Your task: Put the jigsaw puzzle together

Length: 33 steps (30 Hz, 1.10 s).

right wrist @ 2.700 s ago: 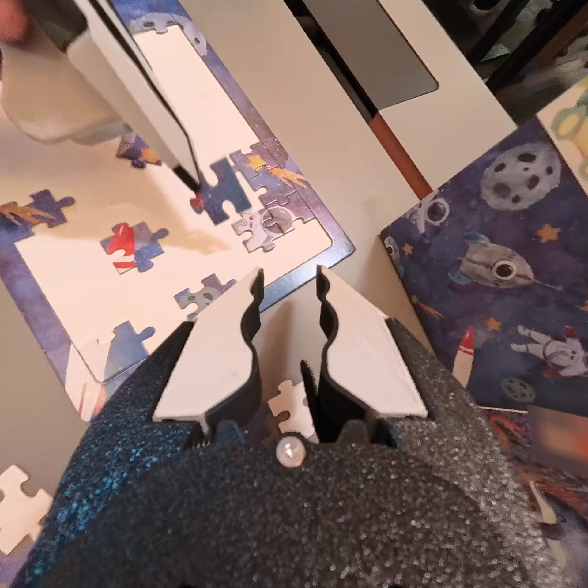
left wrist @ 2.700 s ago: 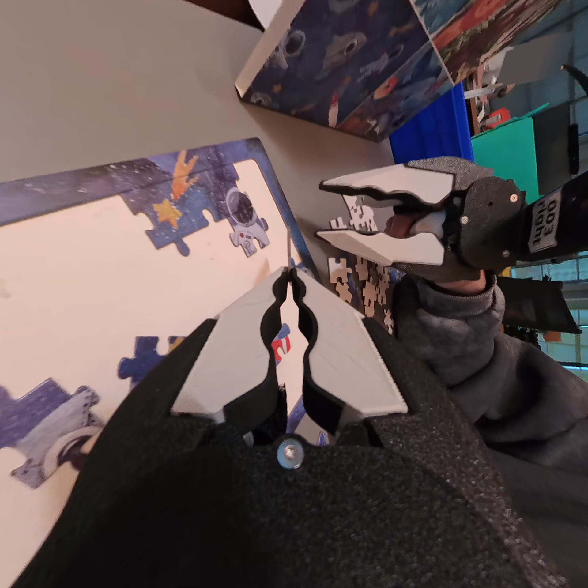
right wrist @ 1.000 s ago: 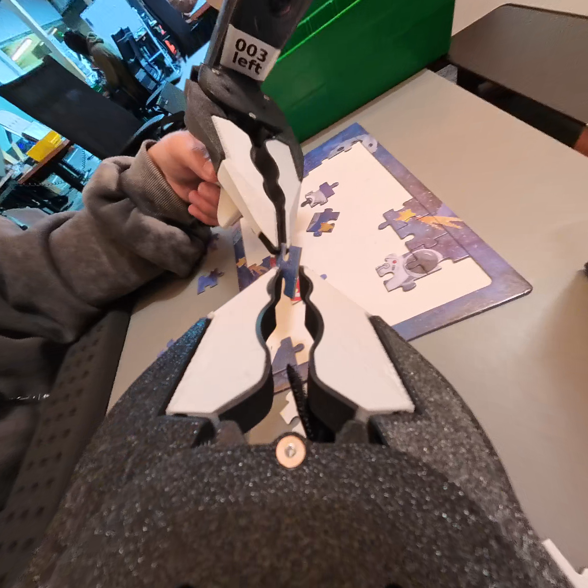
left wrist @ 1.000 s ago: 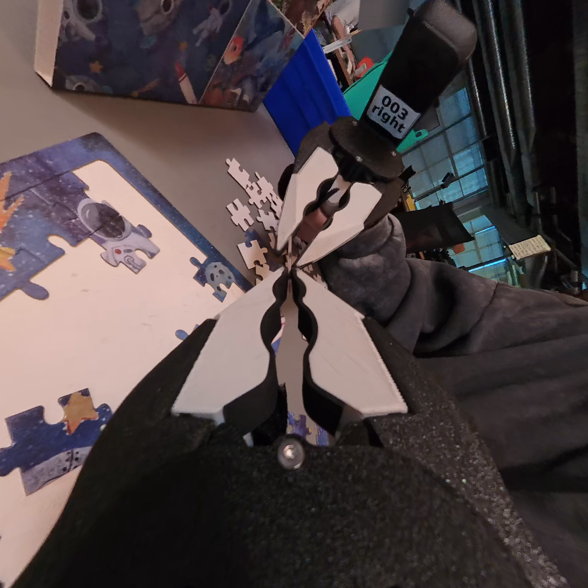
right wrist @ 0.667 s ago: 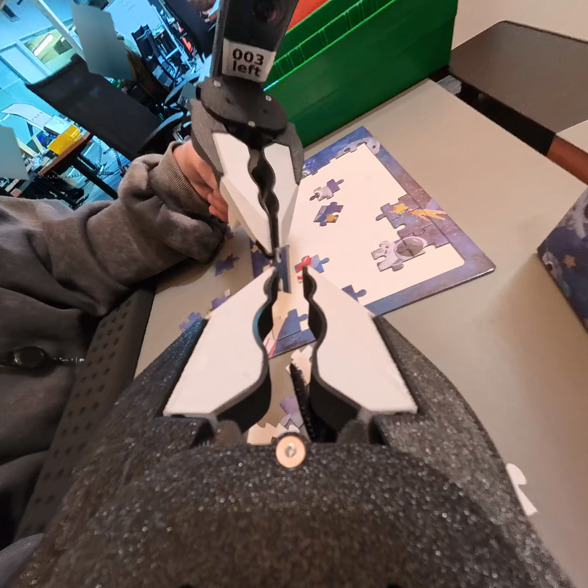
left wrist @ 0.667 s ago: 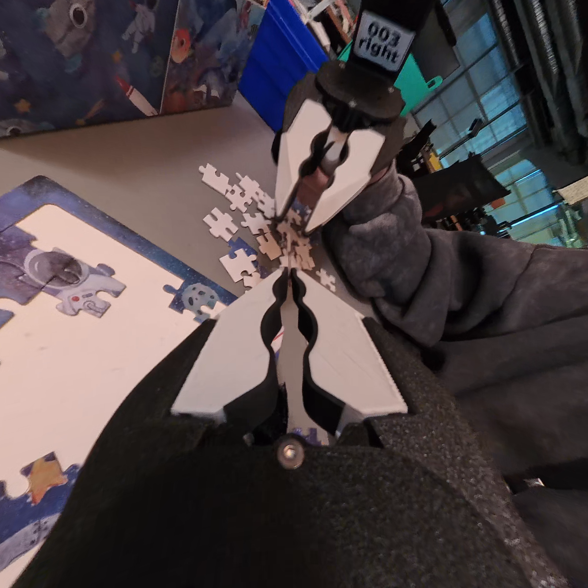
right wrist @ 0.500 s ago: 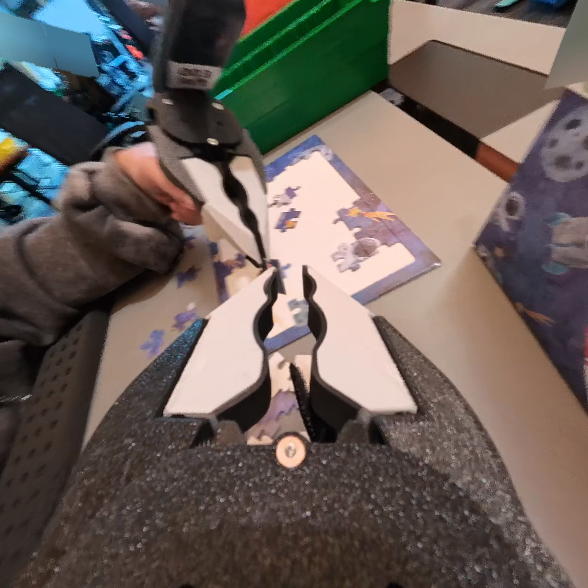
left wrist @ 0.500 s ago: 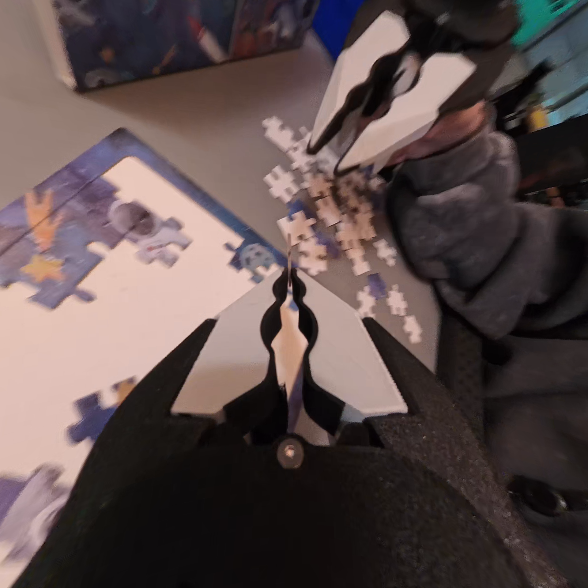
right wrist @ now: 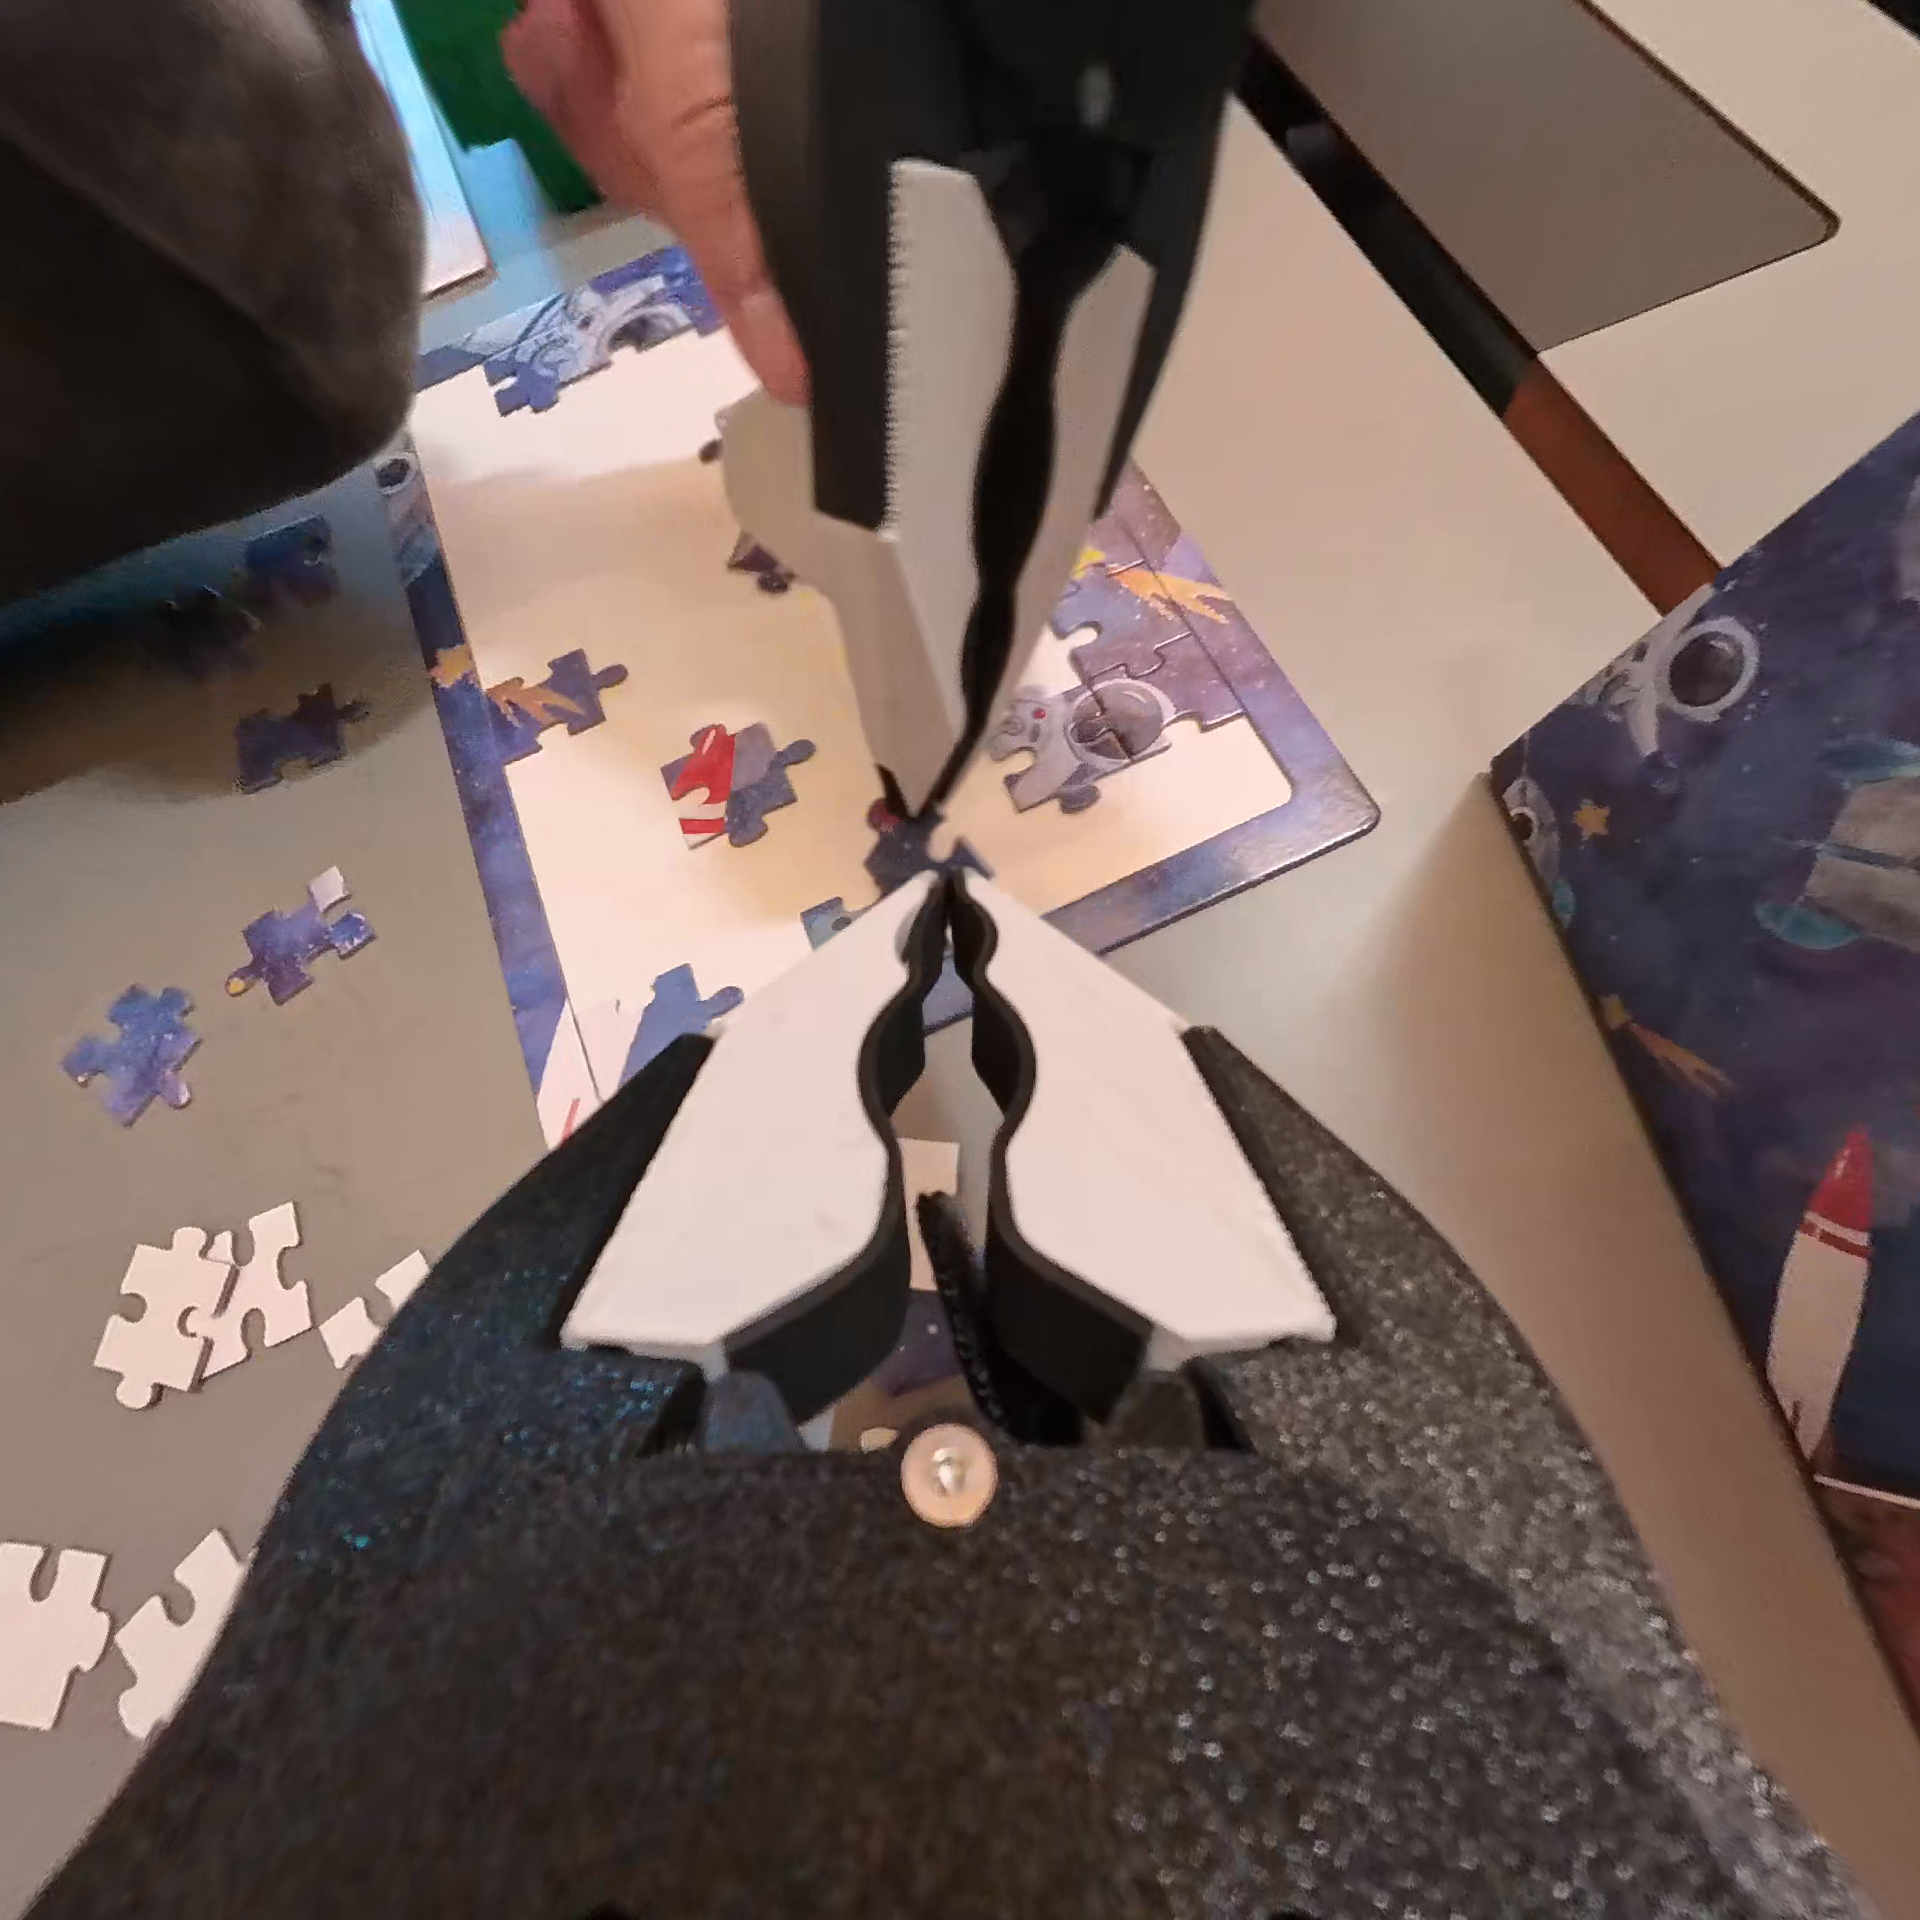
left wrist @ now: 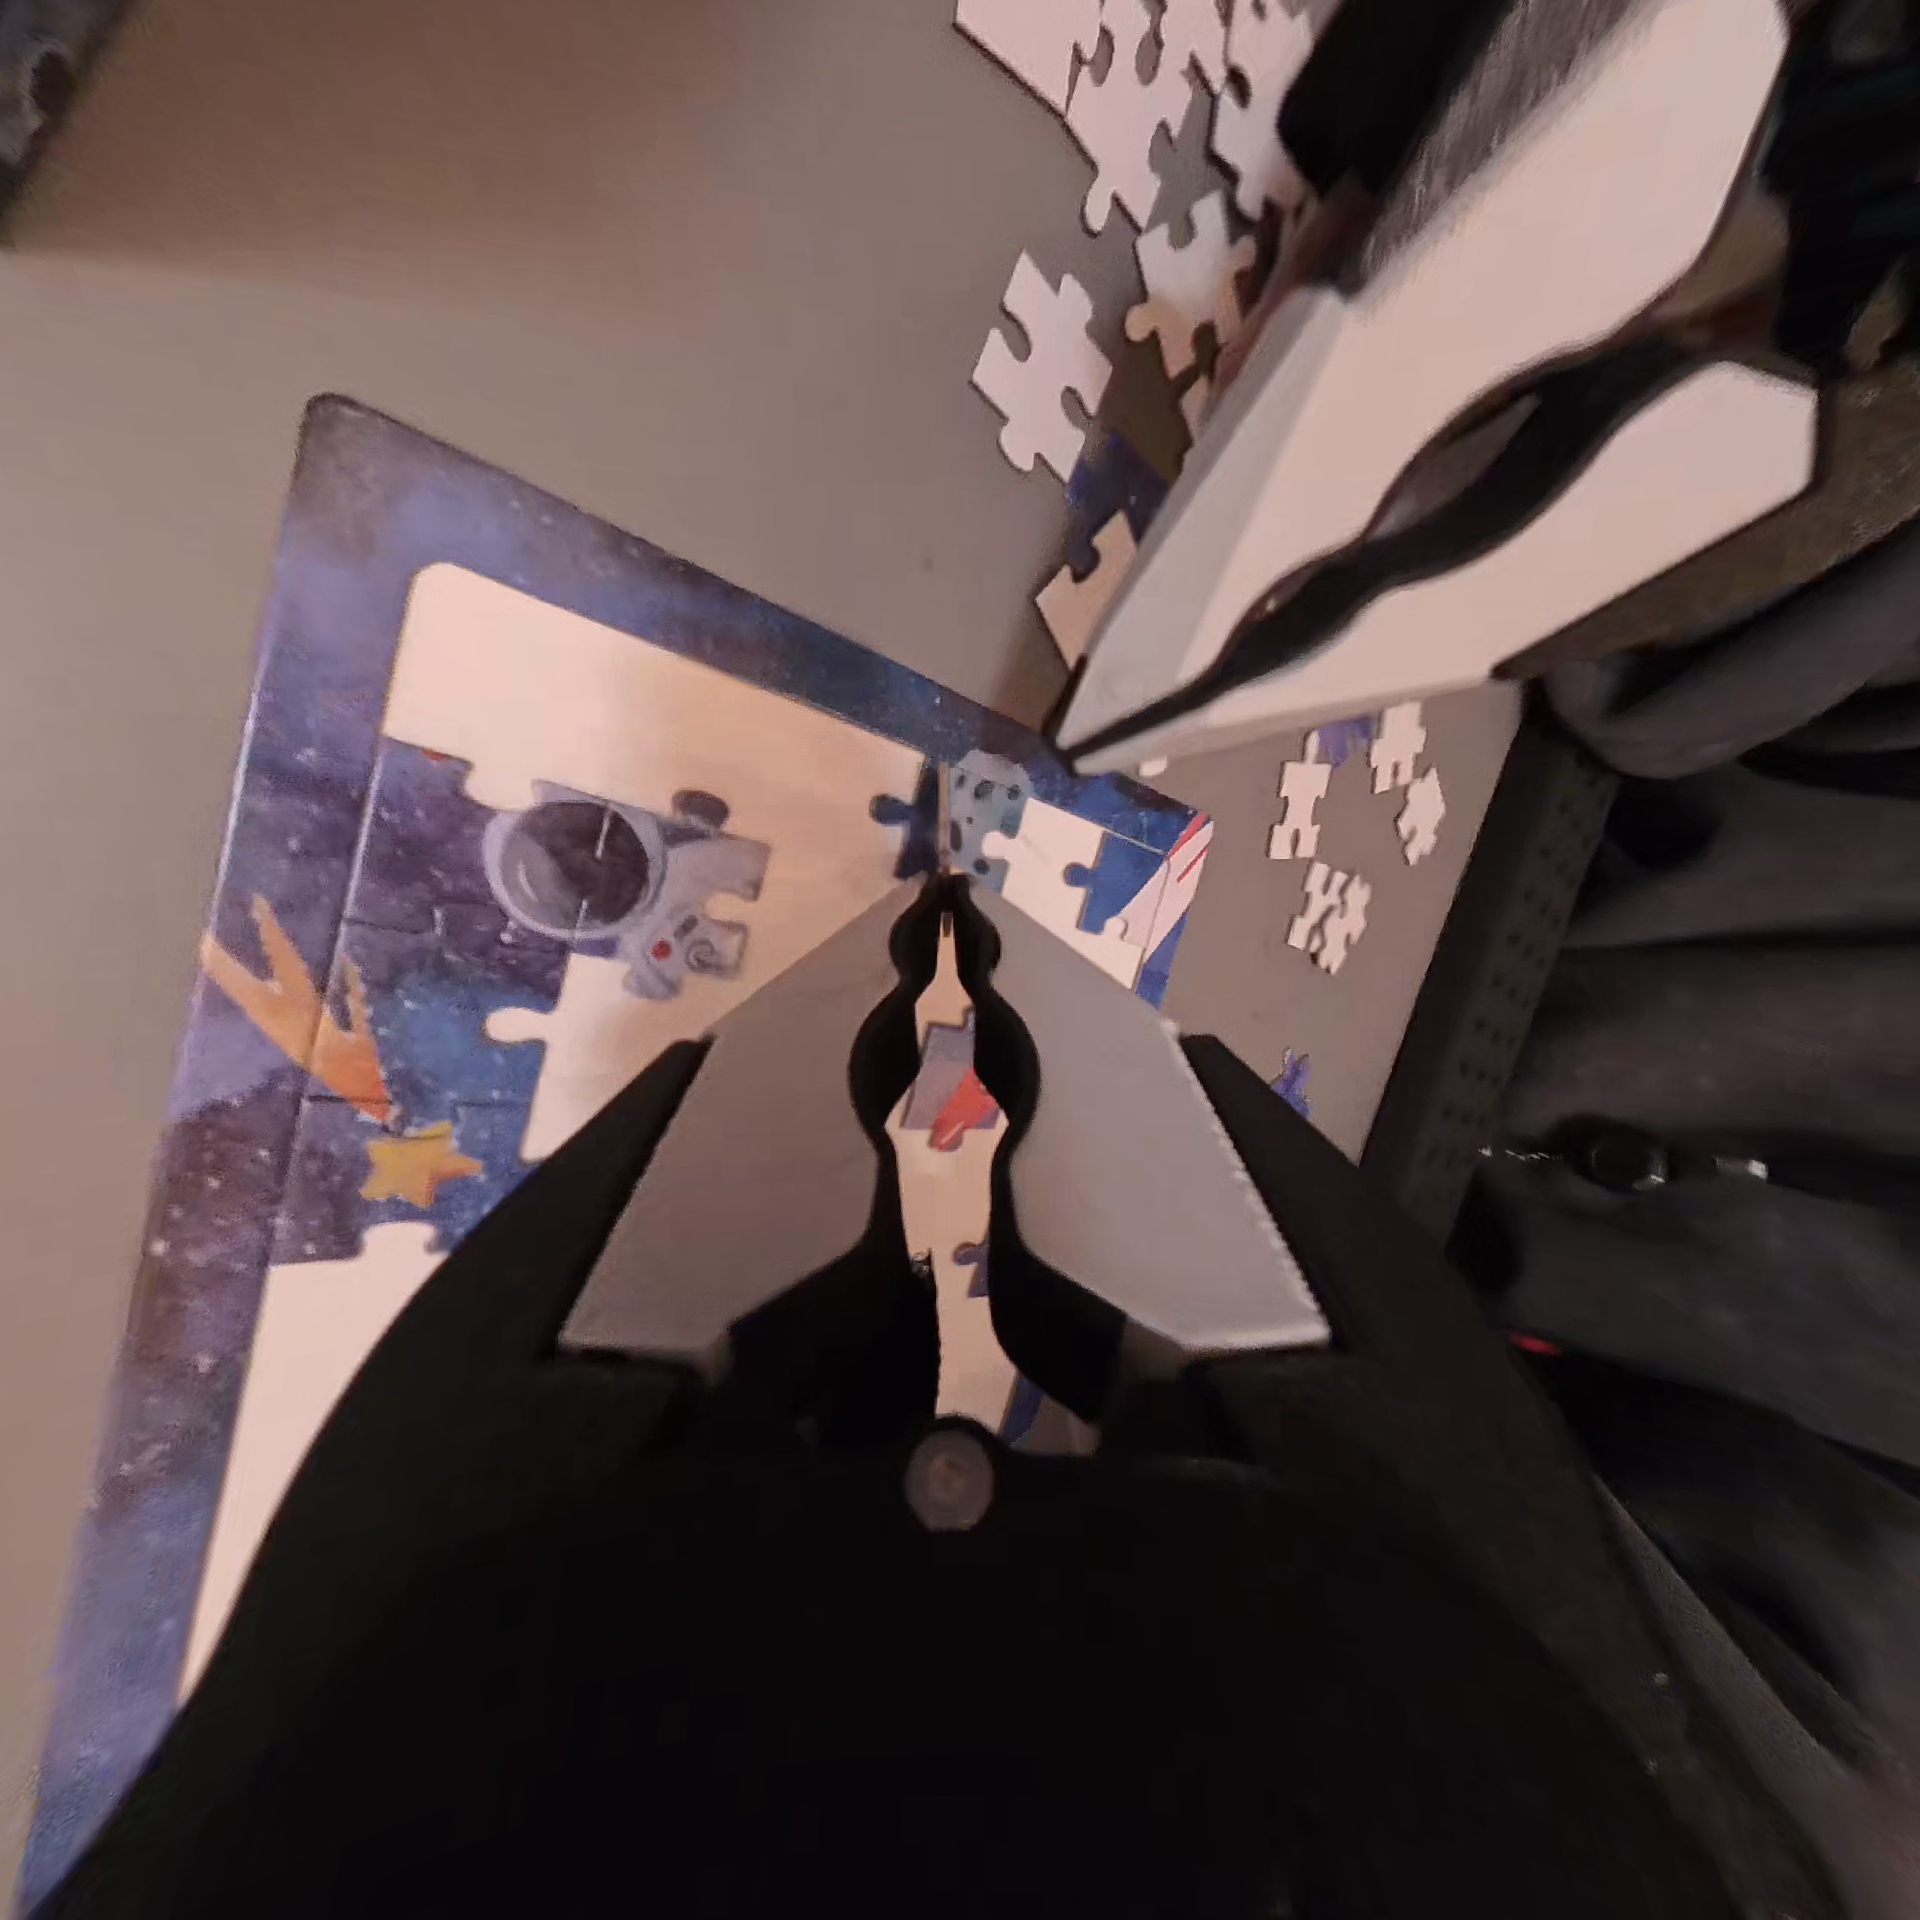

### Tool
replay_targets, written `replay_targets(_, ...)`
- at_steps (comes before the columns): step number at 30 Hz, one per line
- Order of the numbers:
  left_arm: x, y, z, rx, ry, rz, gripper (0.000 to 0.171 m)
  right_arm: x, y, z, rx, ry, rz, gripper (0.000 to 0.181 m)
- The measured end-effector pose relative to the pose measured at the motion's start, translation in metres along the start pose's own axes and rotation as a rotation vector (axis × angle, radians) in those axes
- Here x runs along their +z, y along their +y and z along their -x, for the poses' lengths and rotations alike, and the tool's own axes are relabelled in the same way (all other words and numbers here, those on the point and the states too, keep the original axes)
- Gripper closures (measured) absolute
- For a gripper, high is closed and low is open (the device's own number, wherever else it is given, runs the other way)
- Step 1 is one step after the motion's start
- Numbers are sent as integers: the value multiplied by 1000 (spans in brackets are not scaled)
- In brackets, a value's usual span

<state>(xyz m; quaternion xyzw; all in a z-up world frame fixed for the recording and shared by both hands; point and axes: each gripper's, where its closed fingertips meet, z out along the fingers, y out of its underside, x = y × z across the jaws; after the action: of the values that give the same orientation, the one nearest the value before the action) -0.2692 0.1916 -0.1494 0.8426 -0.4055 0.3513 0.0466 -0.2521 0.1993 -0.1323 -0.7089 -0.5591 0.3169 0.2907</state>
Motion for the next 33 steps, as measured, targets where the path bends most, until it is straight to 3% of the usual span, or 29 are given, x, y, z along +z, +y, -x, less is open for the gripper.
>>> replay_targets(11,-5,-11,10,-8,121,150,170,12,7,-6,20,20,19,181)
replay_targets(33,1,-5,17,-57,232,123,170,30,9,-8,8,57,55,181)
